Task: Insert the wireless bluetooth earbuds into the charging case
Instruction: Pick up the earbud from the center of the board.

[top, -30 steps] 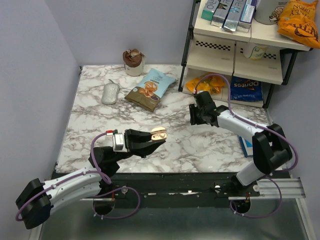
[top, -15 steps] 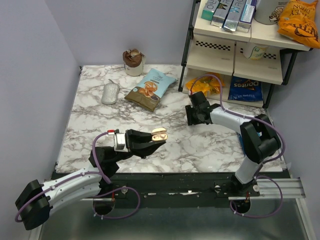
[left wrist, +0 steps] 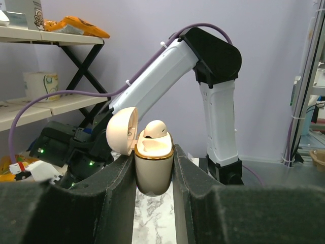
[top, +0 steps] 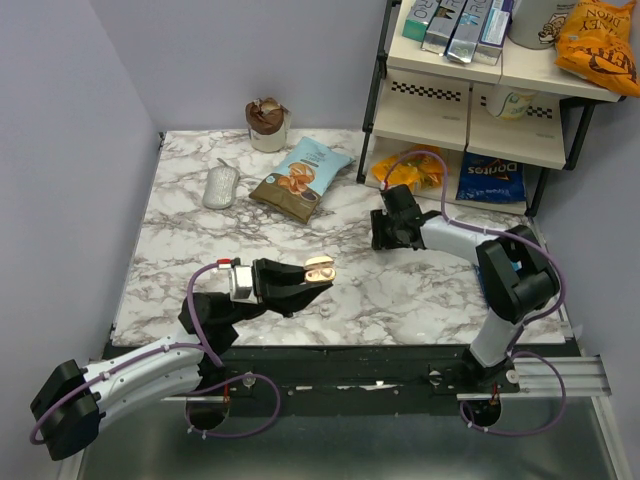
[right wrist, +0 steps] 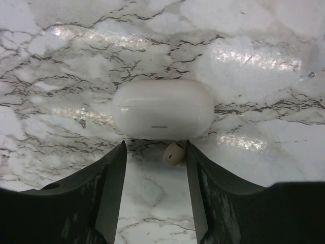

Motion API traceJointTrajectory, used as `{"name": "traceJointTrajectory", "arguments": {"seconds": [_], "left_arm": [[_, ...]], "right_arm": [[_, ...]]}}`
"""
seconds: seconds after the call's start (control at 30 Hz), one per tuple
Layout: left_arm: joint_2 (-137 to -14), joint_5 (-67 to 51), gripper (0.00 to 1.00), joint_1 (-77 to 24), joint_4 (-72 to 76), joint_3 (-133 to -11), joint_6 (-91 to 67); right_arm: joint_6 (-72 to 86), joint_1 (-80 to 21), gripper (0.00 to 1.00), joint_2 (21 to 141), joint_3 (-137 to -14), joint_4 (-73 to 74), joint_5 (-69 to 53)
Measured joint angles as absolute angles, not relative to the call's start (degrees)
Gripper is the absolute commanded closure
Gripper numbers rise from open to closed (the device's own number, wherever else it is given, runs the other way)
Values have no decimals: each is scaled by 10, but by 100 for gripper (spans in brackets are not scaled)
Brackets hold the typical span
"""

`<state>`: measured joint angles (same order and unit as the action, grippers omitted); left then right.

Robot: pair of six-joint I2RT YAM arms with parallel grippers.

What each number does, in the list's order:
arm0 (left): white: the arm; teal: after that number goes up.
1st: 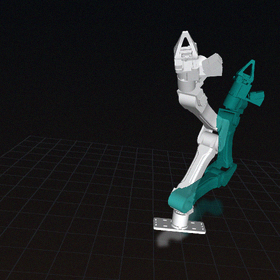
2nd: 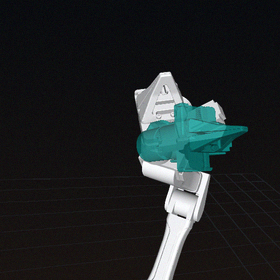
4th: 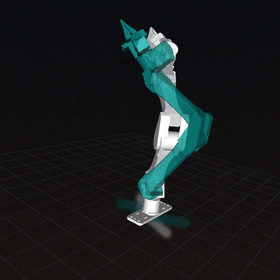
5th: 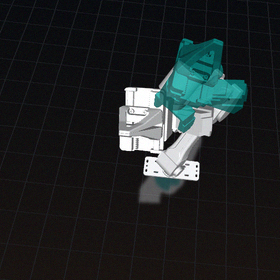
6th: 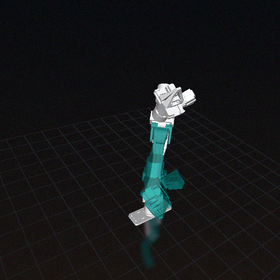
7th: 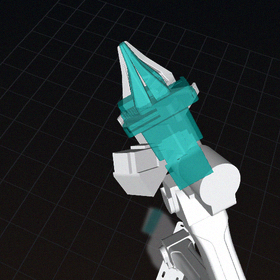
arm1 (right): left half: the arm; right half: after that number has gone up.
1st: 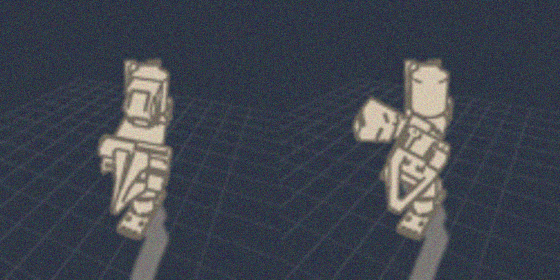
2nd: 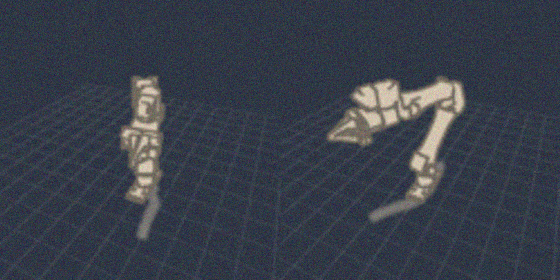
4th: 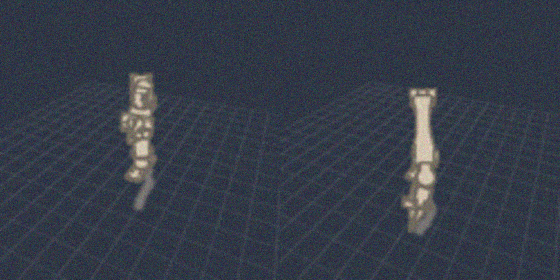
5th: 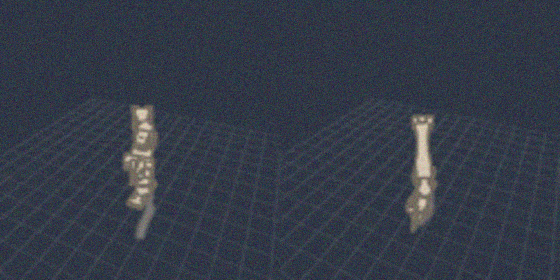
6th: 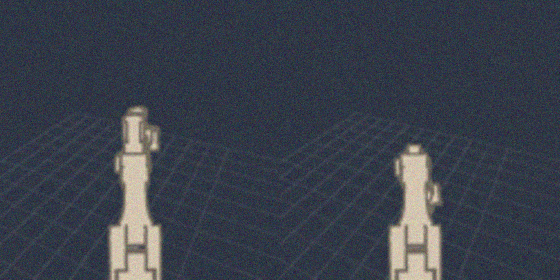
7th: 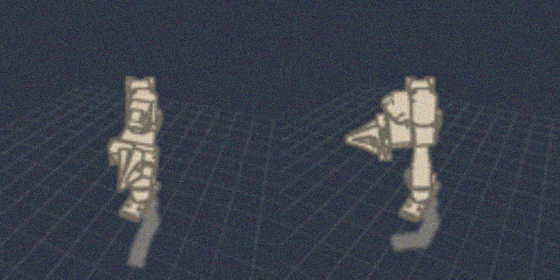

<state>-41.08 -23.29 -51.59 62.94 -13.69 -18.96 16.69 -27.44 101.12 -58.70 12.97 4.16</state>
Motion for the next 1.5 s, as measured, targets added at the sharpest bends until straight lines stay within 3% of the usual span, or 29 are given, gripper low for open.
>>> {"name": "traceJointTrajectory", "arguments": {"seconds": [0.3, 0.57, 1.0, 1.5], "left_arm": [[-411, -233, 100, -516, 624, -137, -197], [-414, -233, 100, -519, 625, -137, -204], [-396, -232, 100, -523, 607, -136, -204], [-399, -232, 100, -526, 595, -136, -203]], "right_arm": [[262, -274, 42, 973, -529, 75, -13], [336, -348, 39, 937, -514, 91, -23], [175, -347, 44, 909, -544, 158, 16], [90, -382, 46, 978, -616, 194, -19]]}}
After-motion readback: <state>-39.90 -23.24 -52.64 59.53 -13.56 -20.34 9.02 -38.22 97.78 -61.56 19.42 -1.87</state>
